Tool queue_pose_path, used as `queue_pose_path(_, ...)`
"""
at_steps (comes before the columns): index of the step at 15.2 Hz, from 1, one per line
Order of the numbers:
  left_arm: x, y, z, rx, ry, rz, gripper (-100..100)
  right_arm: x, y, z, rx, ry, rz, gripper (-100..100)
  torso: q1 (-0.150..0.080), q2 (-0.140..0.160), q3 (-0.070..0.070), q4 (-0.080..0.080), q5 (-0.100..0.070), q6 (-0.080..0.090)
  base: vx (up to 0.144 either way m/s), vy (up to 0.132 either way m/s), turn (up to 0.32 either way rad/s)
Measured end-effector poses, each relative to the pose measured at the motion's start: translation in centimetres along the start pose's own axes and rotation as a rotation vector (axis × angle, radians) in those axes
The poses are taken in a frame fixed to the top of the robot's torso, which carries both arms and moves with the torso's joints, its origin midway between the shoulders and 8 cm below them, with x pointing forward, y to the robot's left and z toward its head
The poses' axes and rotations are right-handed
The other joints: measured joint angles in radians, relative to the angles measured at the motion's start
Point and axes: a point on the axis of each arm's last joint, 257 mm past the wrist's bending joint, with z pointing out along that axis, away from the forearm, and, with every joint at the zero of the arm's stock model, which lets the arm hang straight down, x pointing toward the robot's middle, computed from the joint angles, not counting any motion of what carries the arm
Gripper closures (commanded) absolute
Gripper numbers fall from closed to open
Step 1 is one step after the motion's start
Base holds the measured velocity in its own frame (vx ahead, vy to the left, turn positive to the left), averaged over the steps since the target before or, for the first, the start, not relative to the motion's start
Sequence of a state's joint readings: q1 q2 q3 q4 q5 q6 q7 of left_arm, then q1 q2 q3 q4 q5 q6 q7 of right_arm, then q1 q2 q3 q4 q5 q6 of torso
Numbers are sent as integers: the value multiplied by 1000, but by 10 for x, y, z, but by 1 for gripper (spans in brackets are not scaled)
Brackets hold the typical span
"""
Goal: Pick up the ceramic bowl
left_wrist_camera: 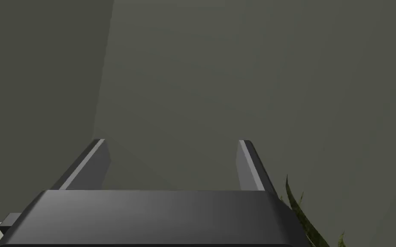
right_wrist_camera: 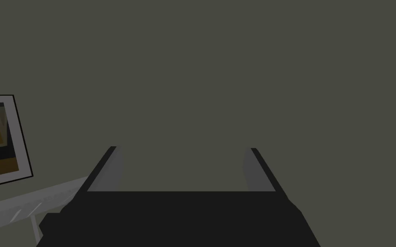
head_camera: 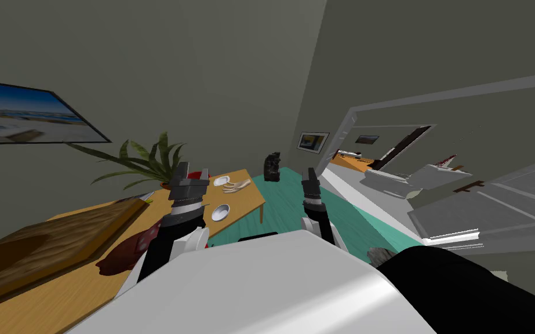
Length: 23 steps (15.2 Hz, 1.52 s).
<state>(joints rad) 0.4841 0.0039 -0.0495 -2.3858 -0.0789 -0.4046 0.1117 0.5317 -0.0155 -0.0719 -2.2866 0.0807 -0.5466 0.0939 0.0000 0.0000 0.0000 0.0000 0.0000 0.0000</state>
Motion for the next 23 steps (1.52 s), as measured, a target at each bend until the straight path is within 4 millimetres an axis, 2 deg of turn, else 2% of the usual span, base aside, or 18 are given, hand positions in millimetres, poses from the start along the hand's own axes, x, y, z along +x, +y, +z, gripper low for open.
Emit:
queue_pose_path(3, 5, 12, -2, -34, 45, 16, -100, 0, 0, 0, 0, 0, 0, 0, 1, 0, 0, 0, 0, 0, 0, 0, 0)
queue_pose_path(7, 10, 42, -5, -119, 97, 40, -100, 0, 0, 0, 0, 0, 0, 0, 1, 0, 0, 0, 0, 0, -2, 1, 2)
queue_pose_path(10, 7, 74, -10, -210, 118, 57, -100, 0, 0, 0, 0, 0, 0, 0, 1, 0, 0, 0, 0, 0, -9, 5, 8)
queue_pose_path(18, -7, 155, -32, -439, 124, 93, -100, 0, 0, 0, 0, 0, 0, 0, 1, 1, 0, 0, 0, 0, -11, 5, 8)
queue_pose_path(23, -21, 194, -51, -574, 110, 109, -100, 0, 0, 0, 0, 0, 0, 0, 1, 1, 0, 0, 0, 0, -12, 4, 8)
